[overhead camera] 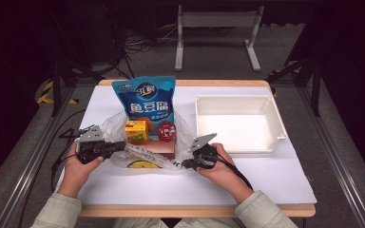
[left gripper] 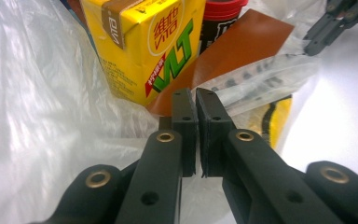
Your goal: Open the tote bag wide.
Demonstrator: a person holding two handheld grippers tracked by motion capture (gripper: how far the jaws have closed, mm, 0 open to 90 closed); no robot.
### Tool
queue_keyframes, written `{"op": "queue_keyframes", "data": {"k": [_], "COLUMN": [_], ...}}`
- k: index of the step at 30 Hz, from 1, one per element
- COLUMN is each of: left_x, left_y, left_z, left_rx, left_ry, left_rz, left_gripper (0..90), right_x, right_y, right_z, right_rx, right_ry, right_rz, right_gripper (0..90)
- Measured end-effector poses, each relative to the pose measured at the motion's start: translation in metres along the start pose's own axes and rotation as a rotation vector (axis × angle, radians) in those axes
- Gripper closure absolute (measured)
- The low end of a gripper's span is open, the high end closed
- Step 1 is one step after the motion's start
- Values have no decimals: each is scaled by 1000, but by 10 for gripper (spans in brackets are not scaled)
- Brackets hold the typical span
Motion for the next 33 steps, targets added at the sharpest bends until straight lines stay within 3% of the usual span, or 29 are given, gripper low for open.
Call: {"op": "queue_keyframes", "data": {"k": [15, 25, 30, 33], "left_x": [28, 25, 16, 10], "left_y": [-7, -5, -2, 0], "left_z": [24, 43, 52, 58], "left_rx": [14, 35, 56, 88], "left_ry": [37, 107, 154, 179], "left_rz": [22, 19, 14, 19], "left_gripper": [895, 896, 896, 895], "right_x": [-1, -3, -4, -4], "right_y": [3, 4, 4, 4], "right_z": [-3, -4, -3, -3], "right_rx": [6, 13, 14, 18], "right_ry": [4, 10, 13, 15], "right_rz": [-9, -14, -13, -12], "right_gripper": [900, 900, 900, 900]}}
Point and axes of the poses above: each handheld gripper's, and its own axes: x roughly backward along the jaws, z roughly out of its underside, y roughly to its left, the point moved 6 cm from there along -x, roughly forward along the jaws, and after that the axes turned 15 degrees about -z, right-handed, at the moved point
